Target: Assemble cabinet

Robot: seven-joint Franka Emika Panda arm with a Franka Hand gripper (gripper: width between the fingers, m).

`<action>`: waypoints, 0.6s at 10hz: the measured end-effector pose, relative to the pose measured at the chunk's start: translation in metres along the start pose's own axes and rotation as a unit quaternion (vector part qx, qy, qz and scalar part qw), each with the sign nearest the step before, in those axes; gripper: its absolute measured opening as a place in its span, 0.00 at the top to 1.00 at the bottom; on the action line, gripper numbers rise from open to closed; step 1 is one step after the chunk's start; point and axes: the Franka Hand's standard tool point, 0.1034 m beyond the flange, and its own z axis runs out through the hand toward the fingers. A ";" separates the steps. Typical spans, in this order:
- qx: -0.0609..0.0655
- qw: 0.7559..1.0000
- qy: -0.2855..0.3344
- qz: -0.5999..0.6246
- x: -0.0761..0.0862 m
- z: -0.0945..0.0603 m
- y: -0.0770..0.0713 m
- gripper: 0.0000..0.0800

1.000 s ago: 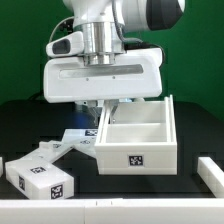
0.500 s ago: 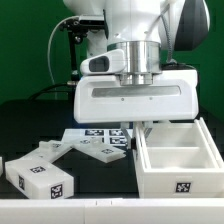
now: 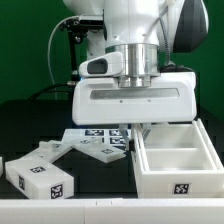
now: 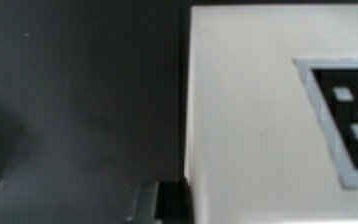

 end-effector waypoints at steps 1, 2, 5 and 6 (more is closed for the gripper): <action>-0.001 1.000 0.001 0.001 0.004 0.006 0.000 0.96; -0.003 1.000 0.005 0.001 0.008 0.012 0.001 0.96; -0.014 1.000 0.018 0.018 0.011 0.032 0.000 0.96; -0.015 0.999 0.020 0.022 0.011 0.032 0.000 0.96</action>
Offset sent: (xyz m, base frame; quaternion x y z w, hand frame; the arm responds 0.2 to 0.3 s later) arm 0.0238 0.0091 -0.0229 -0.0239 0.0434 0.0269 0.9984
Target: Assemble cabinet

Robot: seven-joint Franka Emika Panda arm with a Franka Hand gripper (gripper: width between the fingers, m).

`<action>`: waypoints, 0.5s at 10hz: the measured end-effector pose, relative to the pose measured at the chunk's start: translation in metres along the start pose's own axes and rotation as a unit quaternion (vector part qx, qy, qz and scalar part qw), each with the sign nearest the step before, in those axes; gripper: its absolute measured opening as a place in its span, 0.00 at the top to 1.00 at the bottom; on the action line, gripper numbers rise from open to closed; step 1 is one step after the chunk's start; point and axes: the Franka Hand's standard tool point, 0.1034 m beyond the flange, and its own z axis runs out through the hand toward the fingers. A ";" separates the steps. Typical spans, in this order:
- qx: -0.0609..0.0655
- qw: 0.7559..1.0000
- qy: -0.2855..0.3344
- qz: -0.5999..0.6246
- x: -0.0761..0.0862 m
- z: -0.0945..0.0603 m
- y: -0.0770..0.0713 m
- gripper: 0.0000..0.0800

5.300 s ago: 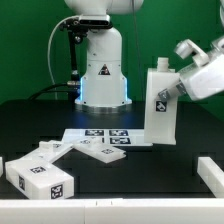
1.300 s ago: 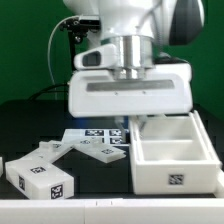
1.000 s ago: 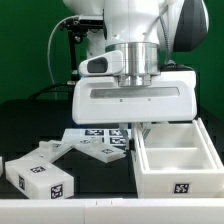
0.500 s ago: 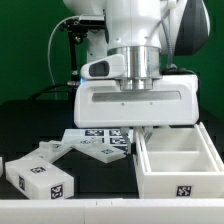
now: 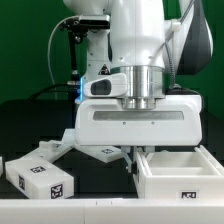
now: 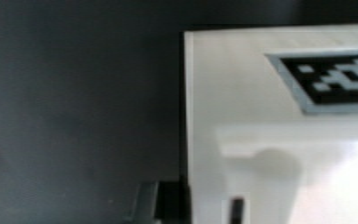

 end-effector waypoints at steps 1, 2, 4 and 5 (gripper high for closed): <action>0.000 1.000 -0.001 0.005 0.000 0.000 0.000 0.96; -0.001 1.000 -0.003 0.008 0.000 -0.001 0.000 0.96; -0.001 1.000 -0.003 0.008 0.000 0.000 0.000 0.96; -0.001 1.000 -0.004 0.007 0.000 -0.001 0.000 0.96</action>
Offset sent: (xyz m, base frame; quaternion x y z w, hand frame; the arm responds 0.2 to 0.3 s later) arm 0.0106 0.0084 -0.0092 0.0198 -0.0049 0.0405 0.9990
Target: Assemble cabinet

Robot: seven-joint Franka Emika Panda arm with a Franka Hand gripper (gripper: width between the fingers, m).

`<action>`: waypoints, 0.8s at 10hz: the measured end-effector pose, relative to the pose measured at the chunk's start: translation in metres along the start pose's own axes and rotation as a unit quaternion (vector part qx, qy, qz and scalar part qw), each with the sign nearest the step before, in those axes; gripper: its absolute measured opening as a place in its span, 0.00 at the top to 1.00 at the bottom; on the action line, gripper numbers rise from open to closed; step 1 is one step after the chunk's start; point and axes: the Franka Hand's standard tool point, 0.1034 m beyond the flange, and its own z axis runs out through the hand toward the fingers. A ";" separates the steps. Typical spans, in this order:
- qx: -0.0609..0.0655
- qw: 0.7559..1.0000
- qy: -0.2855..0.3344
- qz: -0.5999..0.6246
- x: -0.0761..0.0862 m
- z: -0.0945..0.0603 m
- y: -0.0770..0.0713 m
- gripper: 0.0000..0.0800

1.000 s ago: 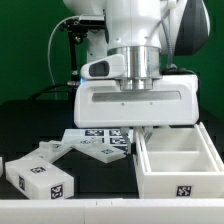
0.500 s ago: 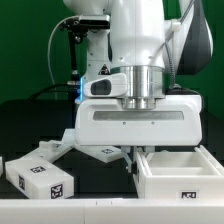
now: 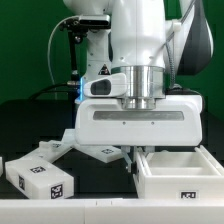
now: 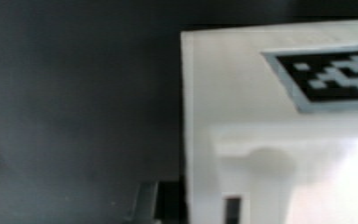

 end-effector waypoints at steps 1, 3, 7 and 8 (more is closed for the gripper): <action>0.001 1.000 -0.002 -0.001 -0.001 0.000 0.000 0.96; 0.001 1.000 -0.003 -0.001 -0.001 0.000 0.000 0.96; 0.009 1.000 0.006 -0.005 0.006 -0.011 -0.010 0.25; 0.014 1.000 0.007 -0.008 0.007 -0.018 -0.018 0.25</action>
Offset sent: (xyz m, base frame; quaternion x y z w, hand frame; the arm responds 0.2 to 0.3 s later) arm 0.0000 0.0000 0.0000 0.0000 0.0000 0.0000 1.0000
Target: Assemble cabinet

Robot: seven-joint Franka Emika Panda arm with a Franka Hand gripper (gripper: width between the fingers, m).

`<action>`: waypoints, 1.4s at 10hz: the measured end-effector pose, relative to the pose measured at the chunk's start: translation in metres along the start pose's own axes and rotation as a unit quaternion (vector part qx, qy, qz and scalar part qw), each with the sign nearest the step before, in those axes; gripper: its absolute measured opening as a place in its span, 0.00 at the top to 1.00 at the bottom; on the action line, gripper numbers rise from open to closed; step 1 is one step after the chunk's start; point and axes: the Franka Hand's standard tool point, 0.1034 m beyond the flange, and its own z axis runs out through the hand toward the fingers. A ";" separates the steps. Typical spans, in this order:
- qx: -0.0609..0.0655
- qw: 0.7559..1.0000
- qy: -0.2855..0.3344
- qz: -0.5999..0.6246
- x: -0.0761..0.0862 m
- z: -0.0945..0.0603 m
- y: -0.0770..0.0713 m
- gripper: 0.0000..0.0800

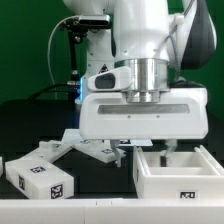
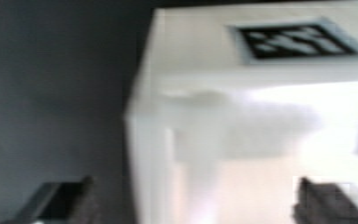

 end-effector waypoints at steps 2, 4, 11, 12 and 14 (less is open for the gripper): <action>0.011 1.000 -0.004 0.001 0.000 -0.032 -0.004 0.02; 0.018 1.000 -0.011 -0.006 -0.014 -0.059 -0.003 0.01; 0.013 0.999 -0.043 -0.026 -0.049 -0.053 0.022 0.00; 0.011 0.995 -0.048 -0.083 -0.057 -0.051 0.031 0.00; 0.012 0.988 -0.052 -0.148 -0.061 -0.050 0.035 0.00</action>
Offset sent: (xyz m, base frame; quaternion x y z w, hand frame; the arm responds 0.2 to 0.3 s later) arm -0.0545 0.0034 0.0369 0.0301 -0.0442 -0.0255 0.9982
